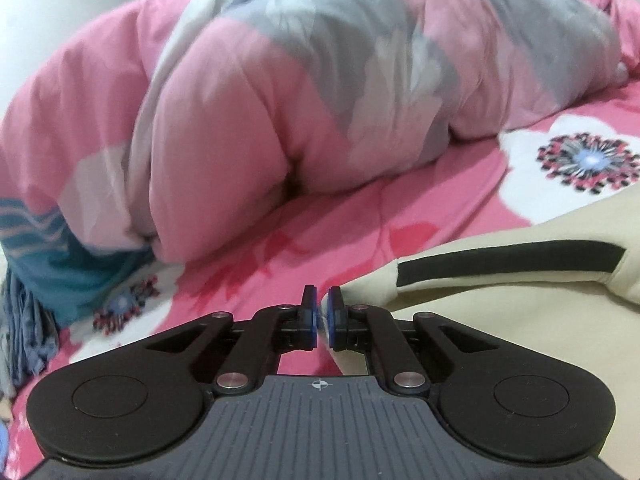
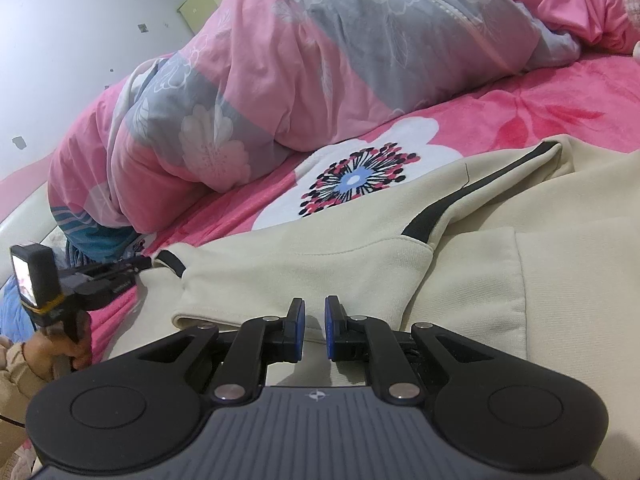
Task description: Fold clothes
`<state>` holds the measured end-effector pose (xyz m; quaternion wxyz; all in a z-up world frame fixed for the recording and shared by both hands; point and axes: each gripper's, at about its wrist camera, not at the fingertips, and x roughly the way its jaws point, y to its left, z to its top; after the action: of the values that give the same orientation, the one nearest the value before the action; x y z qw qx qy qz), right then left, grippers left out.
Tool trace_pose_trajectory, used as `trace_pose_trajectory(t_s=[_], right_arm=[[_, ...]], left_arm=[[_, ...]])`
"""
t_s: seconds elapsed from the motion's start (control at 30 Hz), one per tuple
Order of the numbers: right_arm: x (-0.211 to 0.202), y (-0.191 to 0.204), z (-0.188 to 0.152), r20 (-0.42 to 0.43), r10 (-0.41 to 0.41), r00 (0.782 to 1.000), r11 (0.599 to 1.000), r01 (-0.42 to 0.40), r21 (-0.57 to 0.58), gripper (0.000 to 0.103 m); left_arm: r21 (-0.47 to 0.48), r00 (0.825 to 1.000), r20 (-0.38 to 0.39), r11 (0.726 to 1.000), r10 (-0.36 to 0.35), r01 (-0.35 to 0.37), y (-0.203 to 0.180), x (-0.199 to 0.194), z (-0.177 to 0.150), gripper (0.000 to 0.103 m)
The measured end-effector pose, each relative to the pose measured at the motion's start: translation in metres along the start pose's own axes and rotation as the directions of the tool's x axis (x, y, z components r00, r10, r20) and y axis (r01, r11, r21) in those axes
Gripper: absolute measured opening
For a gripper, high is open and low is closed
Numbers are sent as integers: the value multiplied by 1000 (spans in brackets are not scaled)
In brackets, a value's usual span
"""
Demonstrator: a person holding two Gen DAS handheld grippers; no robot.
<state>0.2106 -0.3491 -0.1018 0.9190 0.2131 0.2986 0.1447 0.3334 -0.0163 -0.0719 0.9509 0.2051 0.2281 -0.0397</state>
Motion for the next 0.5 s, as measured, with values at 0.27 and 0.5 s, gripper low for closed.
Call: trace_pose_trajectory(t_s=[0.27, 0.5], right_arm=[[0, -1, 0, 1, 6, 1000, 1000, -6, 8, 9], [0, -2, 0, 0, 11, 1000, 1000, -11, 17, 9]], left_arm=[[-245, 996, -55, 966, 66, -77, 58, 7, 0, 0], [-373, 999, -25, 928, -30, 19, 95, -22, 10, 5]])
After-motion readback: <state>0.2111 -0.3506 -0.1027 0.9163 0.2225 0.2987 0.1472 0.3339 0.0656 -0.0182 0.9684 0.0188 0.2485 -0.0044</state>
